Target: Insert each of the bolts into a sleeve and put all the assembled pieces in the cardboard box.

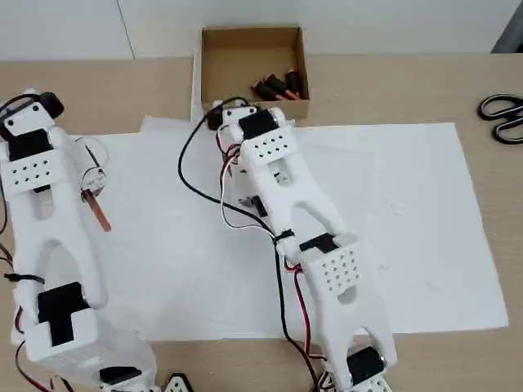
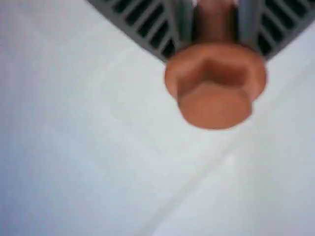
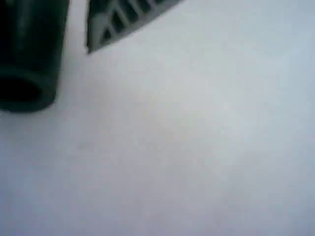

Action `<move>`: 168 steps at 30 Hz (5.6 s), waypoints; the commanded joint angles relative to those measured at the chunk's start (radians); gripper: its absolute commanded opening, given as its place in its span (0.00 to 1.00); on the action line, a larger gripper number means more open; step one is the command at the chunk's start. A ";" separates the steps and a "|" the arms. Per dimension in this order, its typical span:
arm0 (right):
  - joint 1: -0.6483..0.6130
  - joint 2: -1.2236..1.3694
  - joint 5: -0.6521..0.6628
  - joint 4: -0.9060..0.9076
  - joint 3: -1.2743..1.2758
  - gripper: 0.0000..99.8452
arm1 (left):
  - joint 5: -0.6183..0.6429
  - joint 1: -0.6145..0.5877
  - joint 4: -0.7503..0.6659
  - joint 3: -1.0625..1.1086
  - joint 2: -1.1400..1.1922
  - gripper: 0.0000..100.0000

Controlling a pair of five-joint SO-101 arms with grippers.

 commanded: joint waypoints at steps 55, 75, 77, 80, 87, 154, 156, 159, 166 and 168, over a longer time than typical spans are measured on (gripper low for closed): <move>0.110 -0.526 0.098 0.018 0.071 0.01 | 0.000 0.181 0.089 -0.237 -0.063 0.00; 0.114 -1.478 0.259 -0.446 1.108 0.01 | -0.028 0.391 0.091 -0.314 -0.063 0.00; 0.116 -1.569 0.296 -0.596 1.306 0.00 | -0.025 0.425 0.091 -0.312 -0.060 0.00; 0.140 -1.673 0.307 -0.794 1.537 0.00 | 0.037 0.451 0.069 -0.317 -0.055 0.00; 0.179 -1.768 0.233 -0.947 1.768 0.00 | 0.129 0.500 -0.038 -0.315 -0.061 0.00; 0.079 -2.373 0.055 -1.073 2.314 0.00 | 0.215 0.928 -0.799 0.584 -0.700 0.00; 0.059 -2.373 0.055 -1.073 2.314 0.00 | 0.261 0.933 -0.799 0.587 -0.717 0.00; 0.056 -2.373 0.055 -1.075 2.314 0.00 | 0.292 0.933 -0.799 0.588 -0.724 0.00; 0.053 -2.373 0.055 -1.069 2.308 0.00 | 0.296 0.934 -0.801 0.599 -0.723 0.00; 0.053 -2.373 0.055 -1.069 2.306 0.00 | 0.316 0.934 -0.802 0.618 -0.723 0.00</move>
